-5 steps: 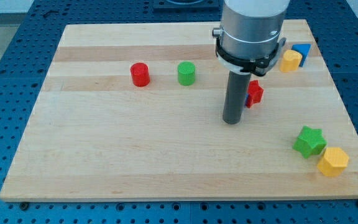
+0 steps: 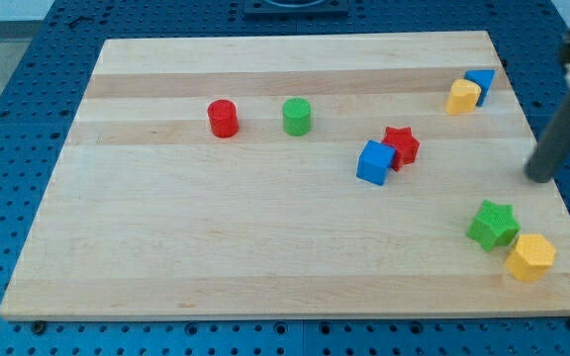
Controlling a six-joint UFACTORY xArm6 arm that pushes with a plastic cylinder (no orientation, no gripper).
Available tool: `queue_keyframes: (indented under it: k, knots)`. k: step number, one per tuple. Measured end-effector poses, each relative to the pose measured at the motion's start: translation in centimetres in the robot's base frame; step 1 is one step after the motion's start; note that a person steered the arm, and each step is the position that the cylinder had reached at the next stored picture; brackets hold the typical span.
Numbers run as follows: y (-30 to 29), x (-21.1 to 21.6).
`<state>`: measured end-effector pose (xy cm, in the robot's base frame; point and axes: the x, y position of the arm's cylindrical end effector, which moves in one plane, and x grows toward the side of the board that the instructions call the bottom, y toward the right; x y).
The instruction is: Point your arm at the yellow hexagon
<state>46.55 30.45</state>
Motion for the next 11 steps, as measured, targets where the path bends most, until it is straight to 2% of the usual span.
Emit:
queue_keyframes:
  k: [1,6,8,9,11]
  knots:
    - [4.1,2.4]
    - [4.1,3.3]
    - [3.9,5.6]
    - [2.1,7.8]
    - [-3.8,8.0]
